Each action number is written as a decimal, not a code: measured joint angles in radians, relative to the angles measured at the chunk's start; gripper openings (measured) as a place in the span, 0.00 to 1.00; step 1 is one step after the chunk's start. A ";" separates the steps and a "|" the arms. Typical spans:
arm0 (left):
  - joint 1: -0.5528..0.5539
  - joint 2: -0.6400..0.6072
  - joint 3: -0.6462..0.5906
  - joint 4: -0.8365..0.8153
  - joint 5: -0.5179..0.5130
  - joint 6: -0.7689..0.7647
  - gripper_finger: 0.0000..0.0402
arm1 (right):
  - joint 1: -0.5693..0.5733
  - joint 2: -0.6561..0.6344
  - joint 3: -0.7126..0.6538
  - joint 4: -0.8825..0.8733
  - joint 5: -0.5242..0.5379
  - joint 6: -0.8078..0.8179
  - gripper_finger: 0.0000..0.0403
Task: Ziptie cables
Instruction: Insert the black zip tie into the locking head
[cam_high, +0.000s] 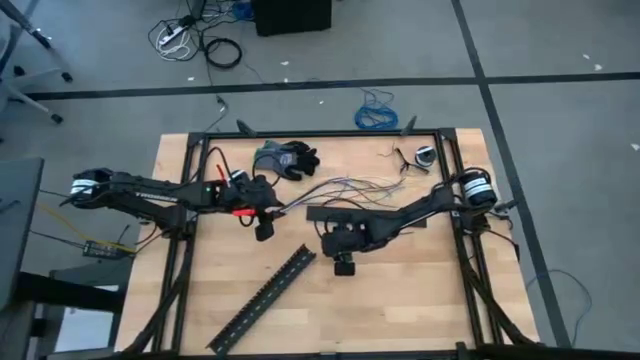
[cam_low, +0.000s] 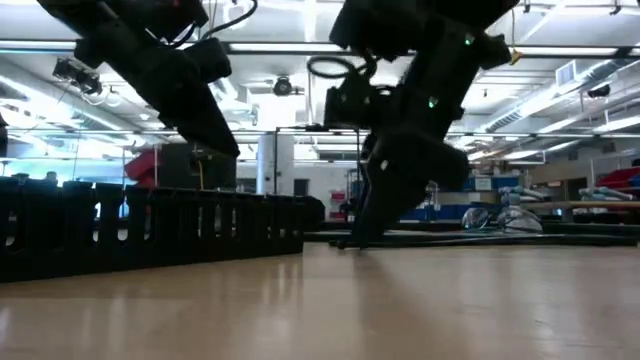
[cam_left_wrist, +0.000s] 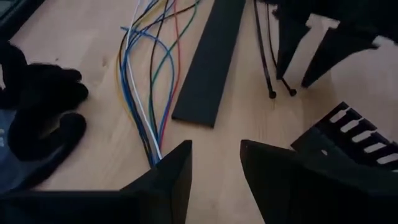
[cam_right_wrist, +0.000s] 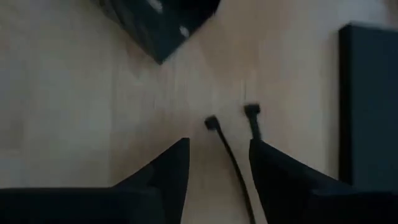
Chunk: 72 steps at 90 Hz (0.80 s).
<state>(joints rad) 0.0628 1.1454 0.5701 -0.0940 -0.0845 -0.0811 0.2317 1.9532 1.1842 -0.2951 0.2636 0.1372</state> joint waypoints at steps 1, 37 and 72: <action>0.000 0.000 0.000 -0.002 0.000 0.000 0.33 | 0.000 0.002 0.000 0.001 0.000 0.000 0.39; 0.000 0.000 0.000 -0.002 0.000 0.002 0.33 | -0.003 -0.028 0.014 -0.037 -0.075 0.013 0.01; -0.011 0.000 0.000 0.173 0.218 0.003 0.33 | 0.063 -0.301 0.042 -0.030 0.223 -0.037 0.00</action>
<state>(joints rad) 0.0515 1.1458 0.5701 0.0794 0.1338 -0.0784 0.2949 1.6524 1.2264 -0.3247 0.4871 0.1005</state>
